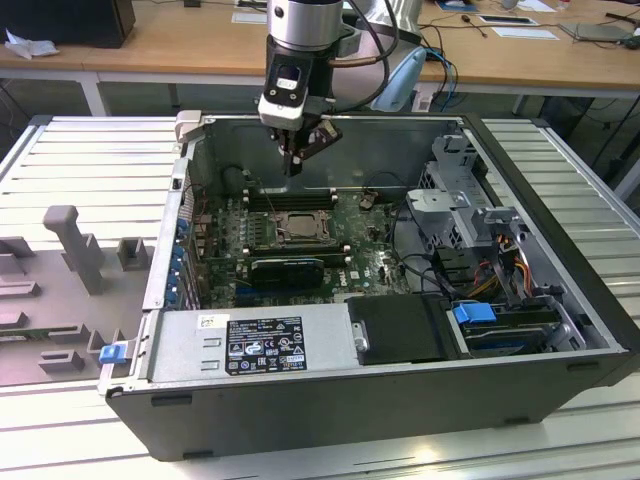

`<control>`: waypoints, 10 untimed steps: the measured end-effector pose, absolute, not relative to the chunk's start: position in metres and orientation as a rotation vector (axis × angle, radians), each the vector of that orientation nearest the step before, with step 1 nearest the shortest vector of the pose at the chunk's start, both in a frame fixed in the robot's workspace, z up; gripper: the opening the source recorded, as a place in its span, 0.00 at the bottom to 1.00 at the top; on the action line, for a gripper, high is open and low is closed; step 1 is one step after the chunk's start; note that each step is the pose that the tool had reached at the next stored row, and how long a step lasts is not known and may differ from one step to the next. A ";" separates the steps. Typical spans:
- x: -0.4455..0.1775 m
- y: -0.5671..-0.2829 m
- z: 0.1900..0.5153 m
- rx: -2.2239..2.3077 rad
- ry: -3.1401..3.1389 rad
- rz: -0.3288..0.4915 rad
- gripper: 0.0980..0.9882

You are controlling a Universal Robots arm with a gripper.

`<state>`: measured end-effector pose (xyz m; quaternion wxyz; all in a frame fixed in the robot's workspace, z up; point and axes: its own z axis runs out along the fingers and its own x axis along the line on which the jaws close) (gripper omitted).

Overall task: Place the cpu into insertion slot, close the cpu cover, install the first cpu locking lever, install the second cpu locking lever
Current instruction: 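Install the first cpu locking lever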

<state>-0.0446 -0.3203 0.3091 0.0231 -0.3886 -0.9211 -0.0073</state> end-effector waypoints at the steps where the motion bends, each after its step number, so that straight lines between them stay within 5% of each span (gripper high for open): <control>1: -0.045 -0.320 0.309 -1.192 -2.857 -0.022 0.01; 10: -0.045 -0.320 0.309 -1.041 -2.916 -0.019 0.01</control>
